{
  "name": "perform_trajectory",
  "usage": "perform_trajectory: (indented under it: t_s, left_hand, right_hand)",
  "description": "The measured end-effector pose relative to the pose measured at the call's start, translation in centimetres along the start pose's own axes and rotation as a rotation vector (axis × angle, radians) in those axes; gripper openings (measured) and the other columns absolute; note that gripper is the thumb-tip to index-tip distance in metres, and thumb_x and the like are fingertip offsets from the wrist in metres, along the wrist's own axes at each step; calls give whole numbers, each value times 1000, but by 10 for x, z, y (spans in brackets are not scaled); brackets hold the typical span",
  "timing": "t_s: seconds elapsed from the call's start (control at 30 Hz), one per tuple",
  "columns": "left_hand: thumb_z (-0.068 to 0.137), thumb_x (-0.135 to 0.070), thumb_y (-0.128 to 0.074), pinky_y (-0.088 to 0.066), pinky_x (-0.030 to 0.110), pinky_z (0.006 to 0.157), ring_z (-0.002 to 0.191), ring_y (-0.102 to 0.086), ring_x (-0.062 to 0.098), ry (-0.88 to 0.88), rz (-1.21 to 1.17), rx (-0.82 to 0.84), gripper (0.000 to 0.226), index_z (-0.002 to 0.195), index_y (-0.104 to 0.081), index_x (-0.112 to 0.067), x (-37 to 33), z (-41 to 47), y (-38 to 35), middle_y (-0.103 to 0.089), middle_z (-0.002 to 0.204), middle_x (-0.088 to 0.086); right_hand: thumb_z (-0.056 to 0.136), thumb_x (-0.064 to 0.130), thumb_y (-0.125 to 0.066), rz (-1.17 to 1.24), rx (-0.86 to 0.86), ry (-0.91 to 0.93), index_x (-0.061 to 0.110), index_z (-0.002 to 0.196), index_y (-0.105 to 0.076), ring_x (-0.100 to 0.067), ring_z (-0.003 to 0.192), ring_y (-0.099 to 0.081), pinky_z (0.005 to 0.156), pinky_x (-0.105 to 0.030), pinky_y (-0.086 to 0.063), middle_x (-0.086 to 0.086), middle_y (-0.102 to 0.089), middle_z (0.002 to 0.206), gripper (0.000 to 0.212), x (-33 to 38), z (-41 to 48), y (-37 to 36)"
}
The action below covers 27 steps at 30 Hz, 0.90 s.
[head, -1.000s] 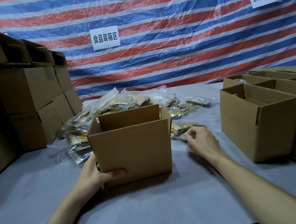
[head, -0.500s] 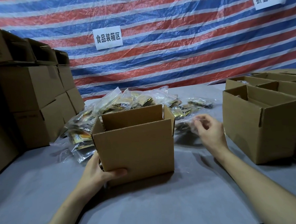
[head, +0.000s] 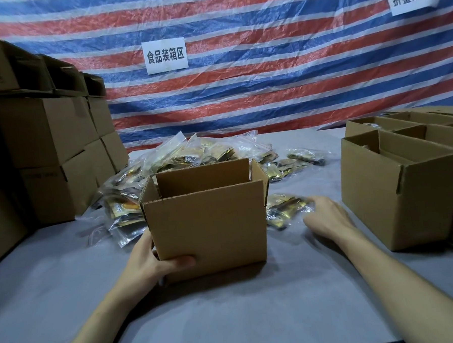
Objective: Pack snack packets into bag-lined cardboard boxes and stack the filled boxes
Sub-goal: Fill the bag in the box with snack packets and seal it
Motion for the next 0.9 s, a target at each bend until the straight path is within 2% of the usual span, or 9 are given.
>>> perform_trajectory:
  t_s: [0.13,0.27,0.37,0.47,0.57,0.63,0.7,0.8,0.9]
  left_hand:
    - [42,-38,-91,-50,67,81,105,-68,24,3,-4,6,88,121,-61,-17,-3,-1,-1,-73,112,5]
    - [41,-38,-92,-48,71,83,102,-69,25,18,2,-5,89,122,-61,-17,-2,-1,0,-73,112,5]
    - [40,-38,-92,-48,70,83,101,-69,28,16,3,-11,89,121,-61,-17,-1,0,-1,-73,111,6]
    - [41,-38,-91,-48,71,81,101,-67,32,11,2,-8,88,121,-61,-17,1,1,0,-73,110,7]
    - [40,-39,-91,-53,57,82,102,-68,29,5,-6,-1,90,122,-61,-17,2,2,0,-74,110,4]
    - [41,-39,-91,-51,59,81,100,-68,28,-3,-5,11,90,122,-61,-17,4,3,0,-73,111,5]
    - [42,-37,-91,-53,53,78,101,-70,22,-12,-3,27,90,123,-61,-17,6,3,1,-73,112,3]
    - [42,-34,-92,-56,21,75,102,-70,13,-30,-1,45,88,123,-61,-16,10,5,2,-74,113,-1]
    - [44,-32,-93,-54,17,78,104,-70,13,-44,-17,65,86,124,-62,-16,13,7,3,-74,115,1]
  right_hand:
    - [85,1,-55,191,-41,-10,23,134,-64,-29,116,-60,107,-42,-43,-2,-68,112,55,-6,4,2]
    - [79,1,-70,440,-57,-35,22,103,-76,-35,97,-70,95,-53,-54,-4,-74,93,33,-16,12,-1]
    - [85,3,-74,604,-154,29,28,83,-75,-28,89,-71,84,-44,-59,-1,-75,88,25,-16,16,-1]
    - [92,9,-70,820,-255,73,30,81,-74,-16,80,-68,67,-32,-59,3,-74,85,24,-12,20,4]
    - [90,16,-76,1095,-289,-17,26,84,-74,-3,65,-70,54,-16,-54,11,-75,71,12,-10,21,4]
    - [87,14,-79,1176,-224,-72,19,88,-74,-1,60,-70,54,-14,-53,12,-75,70,7,-12,22,0]
    - [80,0,-79,1127,-145,-97,17,88,-76,-7,65,-72,59,-18,-56,5,-77,78,19,-14,24,-4]
    - [69,-14,-77,1019,-197,-163,22,79,-75,-18,81,-72,68,-23,-56,-1,-75,90,37,-21,27,-4]
    - [61,-15,-78,974,-217,-277,17,93,-74,-22,82,-69,65,-30,-55,-6,-70,92,45,-27,30,-4]
Point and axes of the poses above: each hand's wrist, its own z-axis towards the middle knuckle, its own y-axis out of the back of the hand, x = y × z, the point moved 3 cm from there along z, towards the middle knuckle
